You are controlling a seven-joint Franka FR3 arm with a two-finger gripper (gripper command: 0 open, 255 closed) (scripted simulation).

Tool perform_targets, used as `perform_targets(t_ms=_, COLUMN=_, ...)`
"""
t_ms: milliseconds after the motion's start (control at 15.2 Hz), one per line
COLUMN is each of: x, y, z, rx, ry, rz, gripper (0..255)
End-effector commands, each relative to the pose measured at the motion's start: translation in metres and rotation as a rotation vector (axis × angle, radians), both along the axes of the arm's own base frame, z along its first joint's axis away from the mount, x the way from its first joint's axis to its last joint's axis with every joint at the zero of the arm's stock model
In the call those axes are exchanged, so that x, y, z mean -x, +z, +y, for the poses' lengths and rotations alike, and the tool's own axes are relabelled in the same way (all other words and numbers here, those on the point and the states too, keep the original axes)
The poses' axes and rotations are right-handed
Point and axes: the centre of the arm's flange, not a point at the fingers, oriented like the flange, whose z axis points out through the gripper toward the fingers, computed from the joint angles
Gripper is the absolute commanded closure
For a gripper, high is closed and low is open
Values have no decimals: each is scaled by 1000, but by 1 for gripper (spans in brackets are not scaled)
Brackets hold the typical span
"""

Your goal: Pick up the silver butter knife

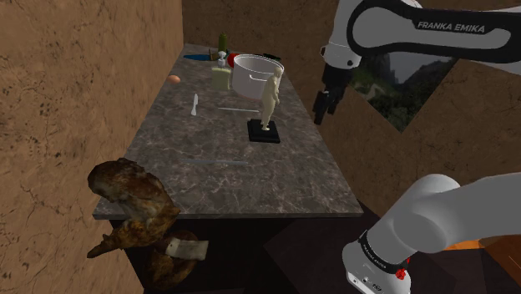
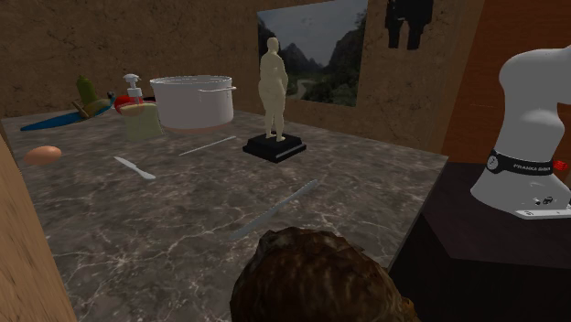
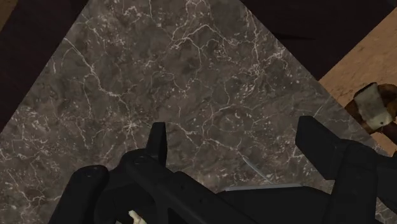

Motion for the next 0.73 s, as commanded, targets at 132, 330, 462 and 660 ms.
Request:
perform_targets(t_ms=132, x=-39, y=-33, z=16, rx=1, ry=105, rz=3, gripper=0)
perform_targets(t_ms=330, x=-66, y=-57, z=31, rx=2, ry=181, rz=7, gripper=0)
perform_targets(t_ms=462, x=-84, y=-74, z=41, rx=3, ry=233, rz=9, gripper=0)
perform_targets(t_ms=660, x=-110, y=-98, z=59, rx=4, ry=310, rz=13, gripper=0)
